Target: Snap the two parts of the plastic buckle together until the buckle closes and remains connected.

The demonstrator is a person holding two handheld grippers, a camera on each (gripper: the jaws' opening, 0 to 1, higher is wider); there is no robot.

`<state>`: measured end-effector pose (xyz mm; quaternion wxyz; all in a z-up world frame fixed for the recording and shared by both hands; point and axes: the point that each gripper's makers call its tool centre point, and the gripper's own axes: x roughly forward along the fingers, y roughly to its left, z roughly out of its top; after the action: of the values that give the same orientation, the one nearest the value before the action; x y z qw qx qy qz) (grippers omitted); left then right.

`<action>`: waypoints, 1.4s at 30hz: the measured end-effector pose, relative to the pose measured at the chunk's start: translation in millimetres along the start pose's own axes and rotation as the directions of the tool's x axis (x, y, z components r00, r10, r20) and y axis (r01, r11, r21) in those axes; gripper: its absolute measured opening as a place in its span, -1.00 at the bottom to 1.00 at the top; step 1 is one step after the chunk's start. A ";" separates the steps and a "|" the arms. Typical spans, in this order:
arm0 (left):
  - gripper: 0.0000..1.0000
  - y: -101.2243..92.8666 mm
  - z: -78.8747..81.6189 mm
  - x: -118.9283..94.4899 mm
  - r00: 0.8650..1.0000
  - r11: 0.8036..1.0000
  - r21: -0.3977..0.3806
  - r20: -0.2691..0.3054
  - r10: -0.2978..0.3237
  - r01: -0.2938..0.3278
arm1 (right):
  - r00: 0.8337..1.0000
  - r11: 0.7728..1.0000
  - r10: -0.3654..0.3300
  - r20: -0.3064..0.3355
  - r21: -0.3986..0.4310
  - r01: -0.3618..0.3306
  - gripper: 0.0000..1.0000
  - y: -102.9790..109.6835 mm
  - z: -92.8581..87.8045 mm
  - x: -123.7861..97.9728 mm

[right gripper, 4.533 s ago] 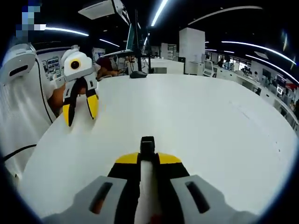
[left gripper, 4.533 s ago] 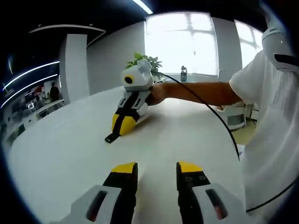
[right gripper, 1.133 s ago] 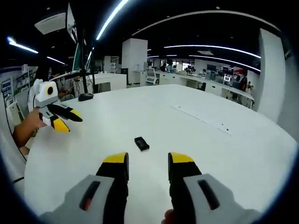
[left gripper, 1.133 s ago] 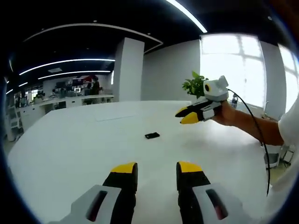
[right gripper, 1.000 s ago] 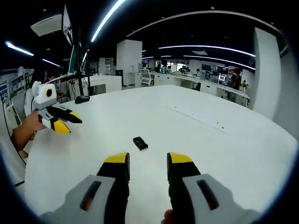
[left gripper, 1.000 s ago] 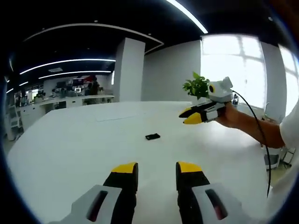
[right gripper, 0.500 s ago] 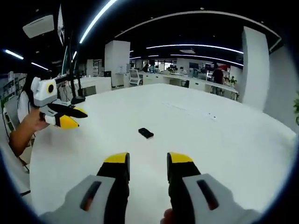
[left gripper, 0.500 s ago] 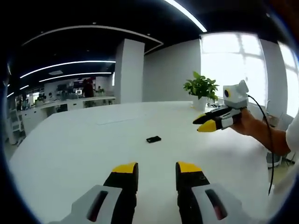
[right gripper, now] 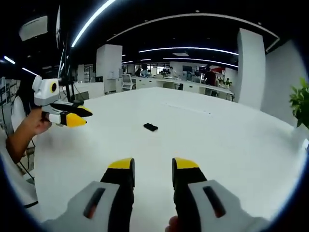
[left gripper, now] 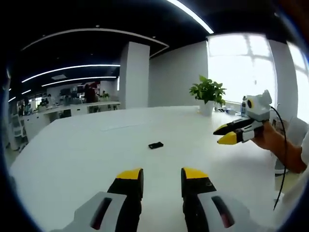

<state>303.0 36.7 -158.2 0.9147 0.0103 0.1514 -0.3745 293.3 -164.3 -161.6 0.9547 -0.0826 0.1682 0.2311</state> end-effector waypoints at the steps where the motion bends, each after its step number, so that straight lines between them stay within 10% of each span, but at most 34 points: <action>1: -0.39 -1.0 0.1 -1.3 1.000 1.000 -0.001 0.002 0.000 0.000 | 1.000 1.000 -0.004 0.001 0.005 0.004 -0.38 1.3 -1.2 -2.7; 28: -0.40 1.0 -16.4 -27.0 0.997 0.996 -0.026 0.004 0.081 -0.081 | 0.991 0.984 -0.135 -0.006 0.117 0.134 -0.38 10.4 -46.7 -51.5; 42: -0.41 7.7 -16.5 -30.2 0.993 0.993 -0.015 0.028 0.113 -0.113 | 0.989 0.986 -0.148 0.018 0.084 0.146 -0.36 16.5 -40.5 -54.8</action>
<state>283.5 65.0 -166.2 0.9367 0.0074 0.1396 -0.3211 228.2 -181.9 -180.8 0.9737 -0.0524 0.1595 0.1539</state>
